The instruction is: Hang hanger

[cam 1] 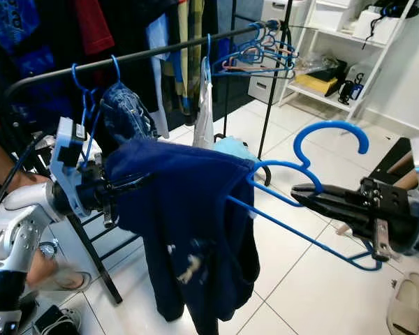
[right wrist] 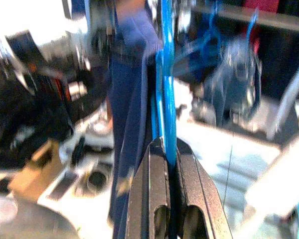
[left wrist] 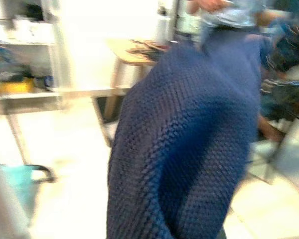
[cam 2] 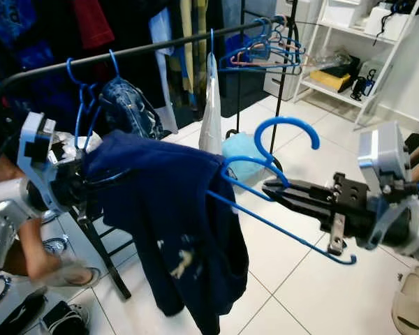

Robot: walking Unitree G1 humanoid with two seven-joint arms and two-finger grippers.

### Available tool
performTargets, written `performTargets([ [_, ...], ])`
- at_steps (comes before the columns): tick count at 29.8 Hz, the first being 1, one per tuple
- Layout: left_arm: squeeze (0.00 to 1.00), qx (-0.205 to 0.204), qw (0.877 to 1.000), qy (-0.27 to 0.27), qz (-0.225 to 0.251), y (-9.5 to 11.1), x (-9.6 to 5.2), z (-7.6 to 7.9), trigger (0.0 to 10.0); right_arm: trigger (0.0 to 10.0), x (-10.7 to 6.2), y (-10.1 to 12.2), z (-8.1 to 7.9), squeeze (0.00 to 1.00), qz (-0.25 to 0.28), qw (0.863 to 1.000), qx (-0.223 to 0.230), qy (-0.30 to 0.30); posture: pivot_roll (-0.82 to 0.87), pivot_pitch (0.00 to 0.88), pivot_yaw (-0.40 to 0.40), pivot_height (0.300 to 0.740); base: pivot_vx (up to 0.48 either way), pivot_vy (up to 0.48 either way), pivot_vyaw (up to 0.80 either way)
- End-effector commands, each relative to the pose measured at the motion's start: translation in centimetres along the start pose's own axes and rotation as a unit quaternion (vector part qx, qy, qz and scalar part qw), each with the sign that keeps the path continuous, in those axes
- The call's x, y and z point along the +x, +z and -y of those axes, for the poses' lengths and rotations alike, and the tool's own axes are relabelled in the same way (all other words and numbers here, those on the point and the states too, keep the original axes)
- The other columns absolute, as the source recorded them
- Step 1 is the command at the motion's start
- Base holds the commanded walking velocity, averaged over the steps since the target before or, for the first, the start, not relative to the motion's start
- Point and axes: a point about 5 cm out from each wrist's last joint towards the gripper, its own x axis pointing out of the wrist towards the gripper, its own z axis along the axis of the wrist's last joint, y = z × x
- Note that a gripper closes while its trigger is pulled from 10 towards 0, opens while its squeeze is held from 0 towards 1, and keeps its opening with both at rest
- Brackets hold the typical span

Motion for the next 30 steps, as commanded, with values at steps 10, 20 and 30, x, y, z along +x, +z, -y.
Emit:
performTargets([
  [10,0.00,0.019,0.994,0.106,0.013,0.1,-1.8,-2.4,0.0,0.0,-1.3,-4.1,0.2,0.00,-0.083,0.995,0.049,-0.040,-0.11,0.080,0.021,0.740,0.000,0.000,0.00],
  [20,0.00,-0.007,0.974,0.206,-0.094,-5.6,-3.4,-2.8,2.0,10.0,-1.3,-8.7,0.5,0.00,-0.105,0.984,0.089,-0.116,-0.11,0.093,0.027,0.740,0.000,0.000,0.00],
  [30,0.00,-0.126,0.958,0.208,-0.154,-13.0,-2.2,3.9,10.0,10.0,-0.3,-16.9,0.0,0.00,-0.129,0.932,0.180,-0.287,-0.09,0.100,0.026,0.740,0.000,0.000,0.00],
])
